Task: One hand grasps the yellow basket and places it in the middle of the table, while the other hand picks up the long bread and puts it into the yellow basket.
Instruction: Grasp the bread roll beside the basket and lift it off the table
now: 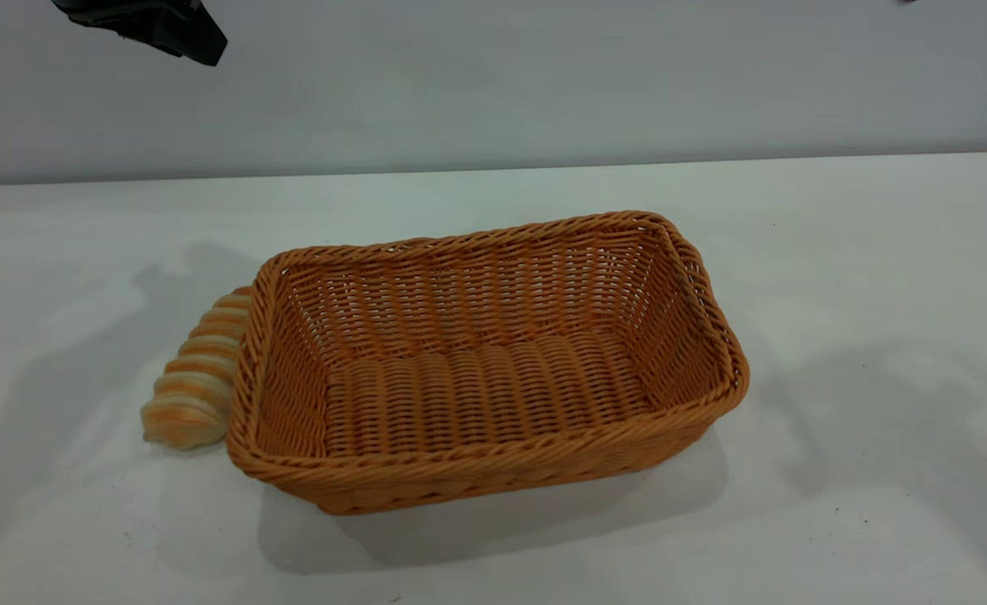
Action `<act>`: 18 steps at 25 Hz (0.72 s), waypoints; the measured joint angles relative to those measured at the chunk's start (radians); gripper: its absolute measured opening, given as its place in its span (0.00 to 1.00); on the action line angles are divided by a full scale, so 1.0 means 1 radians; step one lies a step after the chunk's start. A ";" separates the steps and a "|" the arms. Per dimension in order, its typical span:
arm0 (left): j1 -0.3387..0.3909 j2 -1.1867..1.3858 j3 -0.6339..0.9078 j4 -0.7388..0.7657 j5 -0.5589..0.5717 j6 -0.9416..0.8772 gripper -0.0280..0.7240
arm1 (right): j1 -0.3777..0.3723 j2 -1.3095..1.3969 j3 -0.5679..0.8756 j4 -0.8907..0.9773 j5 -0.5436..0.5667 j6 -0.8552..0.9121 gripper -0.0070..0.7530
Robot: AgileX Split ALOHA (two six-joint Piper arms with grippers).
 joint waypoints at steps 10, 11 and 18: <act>0.004 0.043 -0.001 0.002 0.031 -0.037 0.54 | 0.000 -0.702 0.453 -0.074 0.066 0.090 0.58; 0.005 0.056 -0.001 0.007 0.041 -0.049 0.54 | 0.000 -0.770 0.489 -0.092 0.086 0.115 0.58; 0.026 0.155 -0.001 0.100 0.132 -0.189 0.54 | 0.000 -1.081 0.610 -0.128 0.194 0.236 0.58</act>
